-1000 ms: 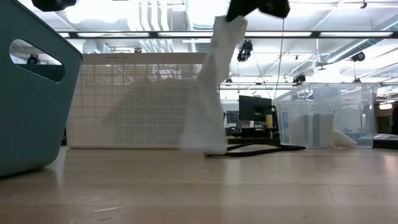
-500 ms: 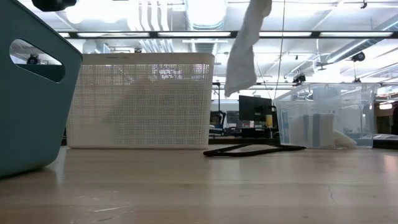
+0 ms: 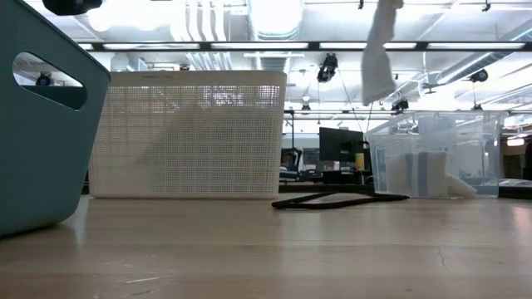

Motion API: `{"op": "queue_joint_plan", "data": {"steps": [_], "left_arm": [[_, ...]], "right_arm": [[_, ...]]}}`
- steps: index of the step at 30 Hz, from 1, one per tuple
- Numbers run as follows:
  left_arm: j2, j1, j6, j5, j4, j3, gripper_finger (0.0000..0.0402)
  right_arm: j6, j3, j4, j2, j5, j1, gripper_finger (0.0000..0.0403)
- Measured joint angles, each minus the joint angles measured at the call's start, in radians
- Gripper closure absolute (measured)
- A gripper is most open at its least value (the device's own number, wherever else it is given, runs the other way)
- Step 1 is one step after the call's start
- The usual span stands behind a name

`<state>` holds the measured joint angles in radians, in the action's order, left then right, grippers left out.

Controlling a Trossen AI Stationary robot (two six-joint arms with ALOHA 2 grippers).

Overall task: Pick & Place Cloths
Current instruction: Put the white sock into the transparent bin, then return to Home Position

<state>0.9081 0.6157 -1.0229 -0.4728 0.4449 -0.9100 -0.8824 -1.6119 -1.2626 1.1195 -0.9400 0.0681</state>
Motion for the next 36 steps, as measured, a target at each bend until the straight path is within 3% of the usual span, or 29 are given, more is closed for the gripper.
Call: {"op": "queue_joint_plan", "data": {"steps": [6,11,15,27,31,36], "left_arm": [[0.000,0.000,0.003,0.000,0.000,0.000,0.0117],[0.000,0.000,0.005,0.000,0.000,0.000,0.0117],[0.000,0.000,0.006,0.000,0.004,0.002,0.0117],[0.000,0.000,-0.009,-0.001,-0.008,0.030,0.0117],[0.003,0.000,-0.009,-0.001,-0.002,0.037,0.0117],[0.005,0.000,-0.002,-0.001,0.001,0.050,0.0117]], "right_arm": [[-0.023,0.000,-0.151,-0.051,-0.089,-0.070,0.0392],[-0.169,0.017,-0.304,-0.063,-0.089,-0.157,0.0393],[-0.142,0.082,-0.284,-0.081,-0.007,-0.219,0.0391],[-0.345,0.428,-0.262,-0.071,0.195,-0.341,0.0384],[-0.316,0.540,-0.152,-0.077,0.282,-0.364,0.0354],[-0.307,0.637,-0.018,-0.076,0.399,-0.395,0.0280]]}}
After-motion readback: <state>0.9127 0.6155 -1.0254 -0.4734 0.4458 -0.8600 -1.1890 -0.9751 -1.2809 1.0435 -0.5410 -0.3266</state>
